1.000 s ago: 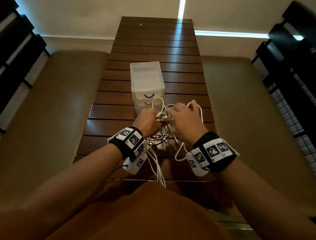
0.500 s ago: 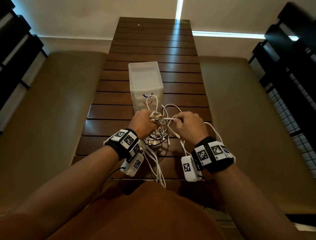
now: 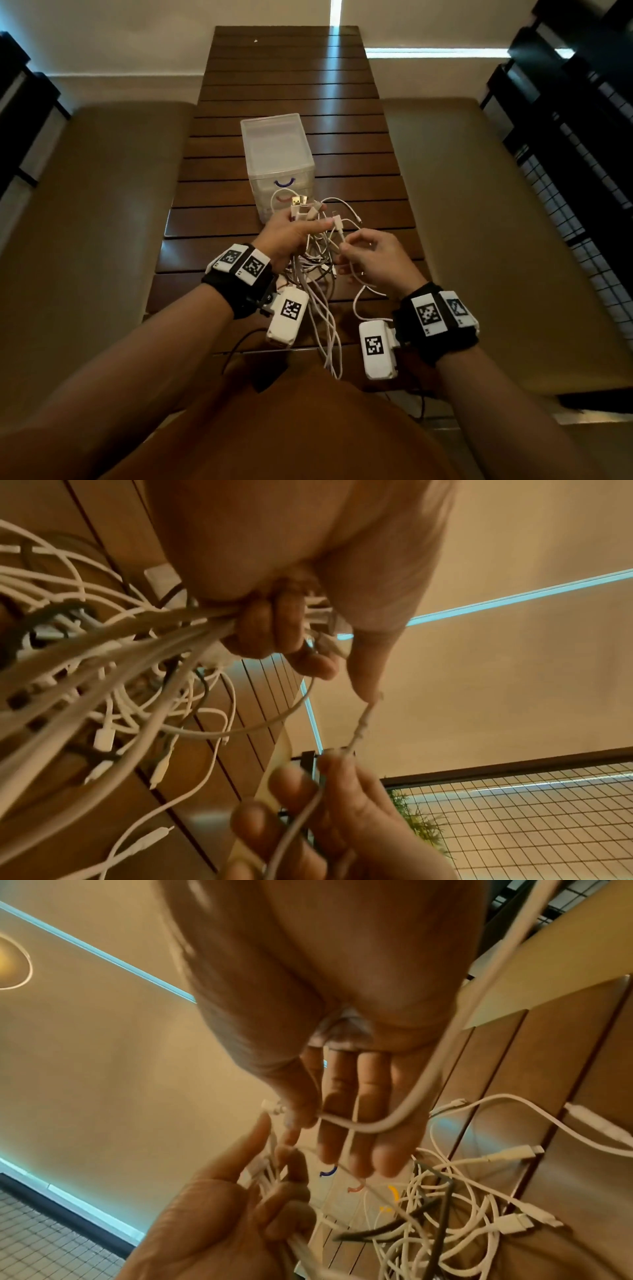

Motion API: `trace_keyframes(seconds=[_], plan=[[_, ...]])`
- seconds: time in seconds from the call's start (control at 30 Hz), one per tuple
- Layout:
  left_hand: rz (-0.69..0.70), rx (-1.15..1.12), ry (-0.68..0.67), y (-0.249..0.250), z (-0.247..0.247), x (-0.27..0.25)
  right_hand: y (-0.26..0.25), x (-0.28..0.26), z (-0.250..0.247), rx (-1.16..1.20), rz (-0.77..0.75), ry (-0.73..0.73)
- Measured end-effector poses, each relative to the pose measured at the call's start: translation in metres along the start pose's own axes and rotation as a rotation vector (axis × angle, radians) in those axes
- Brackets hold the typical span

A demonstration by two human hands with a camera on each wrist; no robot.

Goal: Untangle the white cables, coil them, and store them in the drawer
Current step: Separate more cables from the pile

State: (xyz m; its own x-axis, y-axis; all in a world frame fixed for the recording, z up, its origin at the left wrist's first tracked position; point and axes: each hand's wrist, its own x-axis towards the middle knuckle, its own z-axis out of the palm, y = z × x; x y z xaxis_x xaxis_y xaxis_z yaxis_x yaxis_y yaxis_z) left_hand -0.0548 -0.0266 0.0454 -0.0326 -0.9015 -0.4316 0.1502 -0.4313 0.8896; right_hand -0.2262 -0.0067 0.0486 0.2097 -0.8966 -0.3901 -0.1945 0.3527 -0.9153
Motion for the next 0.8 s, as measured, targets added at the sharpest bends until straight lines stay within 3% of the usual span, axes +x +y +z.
trace_keyframes(seconds=[0.1, 0.2, 0.43, 0.53, 0.6, 0.67, 0.8], plan=[[0.0, -0.048, -0.128, -0.005, 0.008, -0.002, 0.0, -0.006, 0.003, 0.109, -0.003, 0.045], [0.033, -0.023, -0.2, -0.004, 0.021, -0.008, 0.001, -0.011, 0.002, 0.07, -0.045, 0.078], [0.081, 0.13, -0.222, -0.003, 0.06, -0.005, 0.007, -0.026, -0.012, 0.058, -0.148, 0.068], [0.089, 0.089, -0.239, 0.005, 0.069, -0.001, 0.028, -0.041, -0.037, -0.116, -0.099, 0.065], [0.101, 0.076, -0.235, 0.01, 0.075, 0.001, 0.051, -0.057, -0.051, -0.072, -0.047, 0.093], [0.069, 0.052, -0.304, 0.014, 0.082, -0.001, 0.071, -0.073, -0.058, 0.047, -0.006, 0.13], [0.009, -0.047, -0.456, 0.02, 0.103, -0.007, 0.105, -0.103, -0.064, -0.205, 0.115, 0.211]])
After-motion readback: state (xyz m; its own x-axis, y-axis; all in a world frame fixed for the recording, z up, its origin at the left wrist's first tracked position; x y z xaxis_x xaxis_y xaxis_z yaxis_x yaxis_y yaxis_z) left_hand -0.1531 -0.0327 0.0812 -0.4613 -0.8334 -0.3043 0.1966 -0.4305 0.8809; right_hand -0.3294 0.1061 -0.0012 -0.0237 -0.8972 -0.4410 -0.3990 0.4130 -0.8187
